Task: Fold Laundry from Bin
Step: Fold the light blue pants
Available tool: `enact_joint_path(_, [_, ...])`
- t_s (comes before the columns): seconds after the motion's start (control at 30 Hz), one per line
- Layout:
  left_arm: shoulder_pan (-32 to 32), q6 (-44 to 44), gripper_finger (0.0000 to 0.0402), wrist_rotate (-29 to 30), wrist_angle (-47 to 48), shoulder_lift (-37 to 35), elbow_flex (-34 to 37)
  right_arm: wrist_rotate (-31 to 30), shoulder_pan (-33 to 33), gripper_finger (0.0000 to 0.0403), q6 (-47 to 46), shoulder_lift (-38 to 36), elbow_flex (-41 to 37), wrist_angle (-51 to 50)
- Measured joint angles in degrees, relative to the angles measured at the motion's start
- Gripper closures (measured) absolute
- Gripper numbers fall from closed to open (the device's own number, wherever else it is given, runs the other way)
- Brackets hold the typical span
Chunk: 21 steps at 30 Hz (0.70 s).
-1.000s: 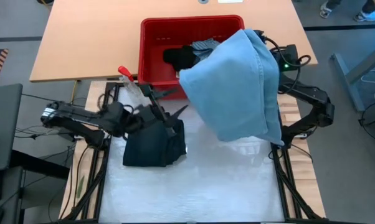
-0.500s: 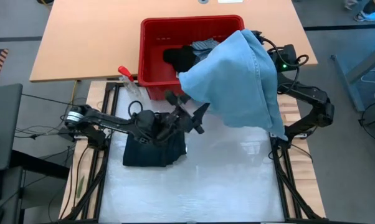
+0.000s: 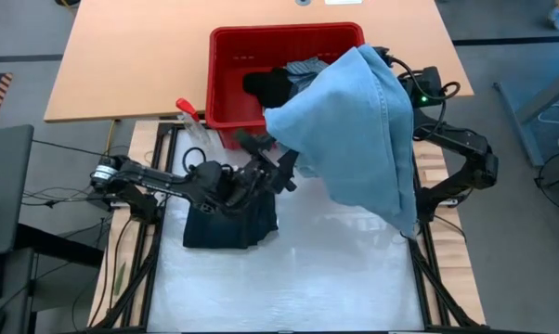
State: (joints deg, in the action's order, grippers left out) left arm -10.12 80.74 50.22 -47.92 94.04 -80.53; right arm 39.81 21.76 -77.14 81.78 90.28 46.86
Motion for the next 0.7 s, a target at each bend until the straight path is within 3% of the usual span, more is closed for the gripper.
enact_joint_path(0.37, [3.5, -8.3, 0.0136, -10.7, 3.7, 0.0, 0.0, -0.3, 0.0, 0.0372, 1.1, 0.0, 0.0, 0.0])
enact_joint_path(0.7, [3.8, -7.9, 0.0136, -17.5, -14.3, 0.0, 0.0, -1.9, -0.2, 0.0372, 2.2, 0.0, 0.0, -0.1])
